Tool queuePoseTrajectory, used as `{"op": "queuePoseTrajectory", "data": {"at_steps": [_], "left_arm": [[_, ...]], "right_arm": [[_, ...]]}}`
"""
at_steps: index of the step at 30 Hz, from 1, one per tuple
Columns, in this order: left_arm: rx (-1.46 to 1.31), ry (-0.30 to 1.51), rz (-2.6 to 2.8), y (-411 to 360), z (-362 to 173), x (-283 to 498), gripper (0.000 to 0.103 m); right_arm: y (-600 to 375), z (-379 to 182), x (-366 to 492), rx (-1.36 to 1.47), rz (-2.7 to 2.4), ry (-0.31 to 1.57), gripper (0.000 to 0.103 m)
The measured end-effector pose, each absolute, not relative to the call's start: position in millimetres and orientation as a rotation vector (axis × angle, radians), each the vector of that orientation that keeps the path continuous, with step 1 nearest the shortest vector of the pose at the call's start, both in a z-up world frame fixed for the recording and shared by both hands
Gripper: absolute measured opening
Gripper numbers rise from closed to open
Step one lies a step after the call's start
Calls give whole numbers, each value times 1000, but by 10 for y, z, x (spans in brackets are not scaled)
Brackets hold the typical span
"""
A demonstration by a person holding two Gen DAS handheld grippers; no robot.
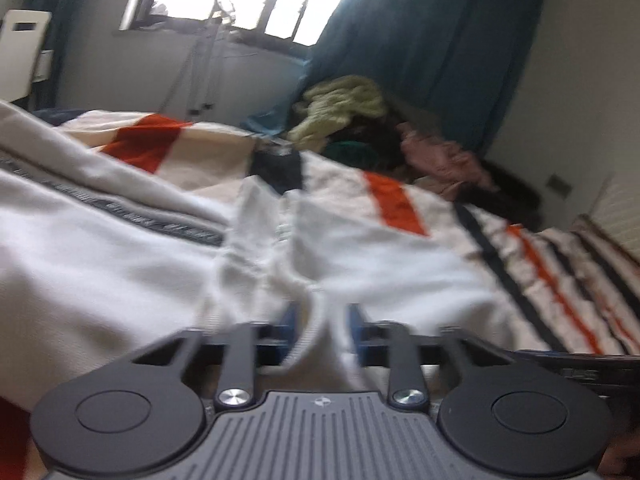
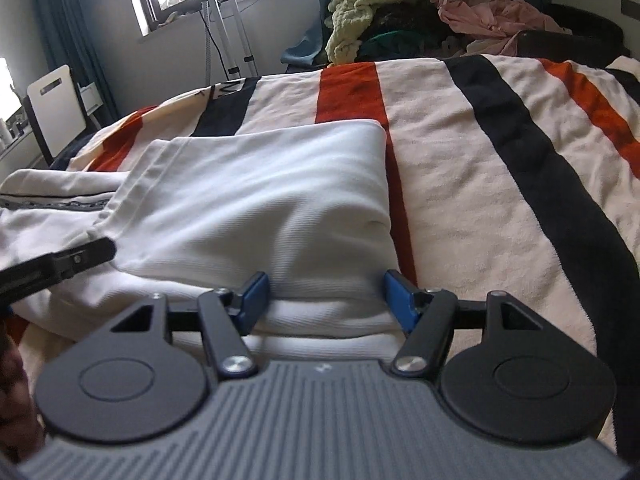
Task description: Fold clothes
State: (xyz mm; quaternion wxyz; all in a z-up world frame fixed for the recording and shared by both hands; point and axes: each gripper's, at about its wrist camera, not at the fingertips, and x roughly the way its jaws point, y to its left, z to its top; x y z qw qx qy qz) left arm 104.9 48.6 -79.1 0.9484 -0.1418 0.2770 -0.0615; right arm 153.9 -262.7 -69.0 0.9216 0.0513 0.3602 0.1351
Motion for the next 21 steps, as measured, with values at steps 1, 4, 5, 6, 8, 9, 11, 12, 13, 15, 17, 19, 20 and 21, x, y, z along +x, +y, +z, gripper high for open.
{"op": "queuePoseTrajectory", "data": {"at_steps": [1,4,5,6,8,9,11,12,13,15,17,19,20,21], "left_arm": [[-315,564,-114,528,-793,1044,9],[-329,531,-86,583,-720,975,9],[-344,521,-80,605,-695,934,9],[-362,511,-74,631,-671,892,9],[-368,537,-63,656,-688,869,9],[-370,551,-60,664,-713,881,9],[-375,580,-57,677,-769,911,9],[-377,595,-55,684,-796,927,9],[-370,595,-56,679,-788,931,13],[-353,594,-59,665,-761,938,19],[-311,580,-46,648,-683,859,33],[-268,566,-31,630,-602,775,47],[-260,559,-41,629,-558,726,56],[-254,551,-44,633,-512,667,64]], "right_arm": [[-2625,-693,1533,106,278,735,67],[-2607,-689,1519,90,273,724,69],[-2600,-679,1515,83,272,721,69],[-2593,-670,1511,76,271,717,69],[-2579,-650,1504,62,269,711,71],[-2576,-649,1509,57,267,714,71],[-2555,-656,1514,47,263,718,71],[-2545,-658,1517,41,261,718,72],[-2539,-661,1520,37,259,718,72],[-2546,-661,1521,51,254,716,72],[-2570,-642,1518,79,248,716,73],[-2595,-611,1505,101,243,714,72],[-2605,-584,1484,108,249,708,72],[-2616,-558,1463,114,254,703,72]]}}
